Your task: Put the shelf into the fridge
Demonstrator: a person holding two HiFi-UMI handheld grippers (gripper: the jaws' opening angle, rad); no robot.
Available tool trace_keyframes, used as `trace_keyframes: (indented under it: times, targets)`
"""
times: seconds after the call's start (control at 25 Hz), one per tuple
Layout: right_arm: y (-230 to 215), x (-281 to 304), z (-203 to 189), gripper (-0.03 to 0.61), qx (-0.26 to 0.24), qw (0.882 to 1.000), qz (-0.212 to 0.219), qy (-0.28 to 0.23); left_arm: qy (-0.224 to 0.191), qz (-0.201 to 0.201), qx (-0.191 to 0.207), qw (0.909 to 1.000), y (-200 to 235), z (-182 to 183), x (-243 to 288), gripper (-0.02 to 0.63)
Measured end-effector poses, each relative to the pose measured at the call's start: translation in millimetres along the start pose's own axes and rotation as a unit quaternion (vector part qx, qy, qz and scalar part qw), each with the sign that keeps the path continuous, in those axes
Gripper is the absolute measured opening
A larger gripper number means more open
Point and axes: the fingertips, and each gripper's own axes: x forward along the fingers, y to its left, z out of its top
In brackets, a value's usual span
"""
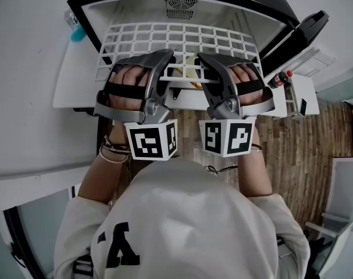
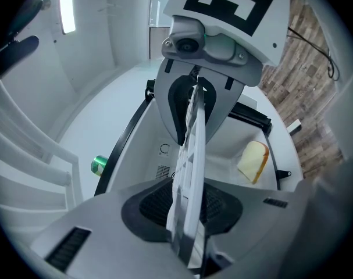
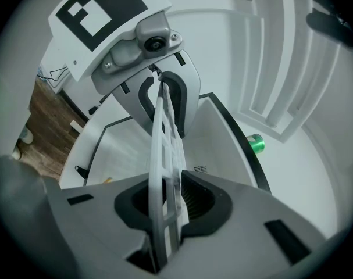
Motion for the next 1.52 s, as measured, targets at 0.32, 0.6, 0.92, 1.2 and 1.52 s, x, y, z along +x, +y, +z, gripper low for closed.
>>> trace_keyframes:
  times: [0.32,0.6,0.92,1.2,1.52]
  targets:
    - [-0.3,1.2,-1.1,0.084,-0.001,1.000,-0.002,-0.002,0.001,-0.002,-0.002,1.0000,-0.1,0.2,1.3,0.084]
    - [0.7,0.2,-0.5,0.084,-0.005,1.000,-0.005,-0.006,0.005,0.000,-0.001,1.0000,-1.4,0.1,0.2,0.084]
    - [-10.7,30.0,-13.6,0.084,-0.001,1.000,0.001,-0.006,0.007,-0.012,-0.007,0.9999,7.0,-8.9,32.8,0.084]
    - [-8.8,33.2,-15.7,0.084,0.001,1.000,0.003,-0.006,0.007,-0.012,-0.008,0.9999,5.2,-10.2,36.1,0.084]
    - [-10.1,38.6,-17.8,0.084,0.002,1.000,0.004,-0.006,0.006,-0.010,-0.006,0.9999,5.7,-11.9,41.5,0.084]
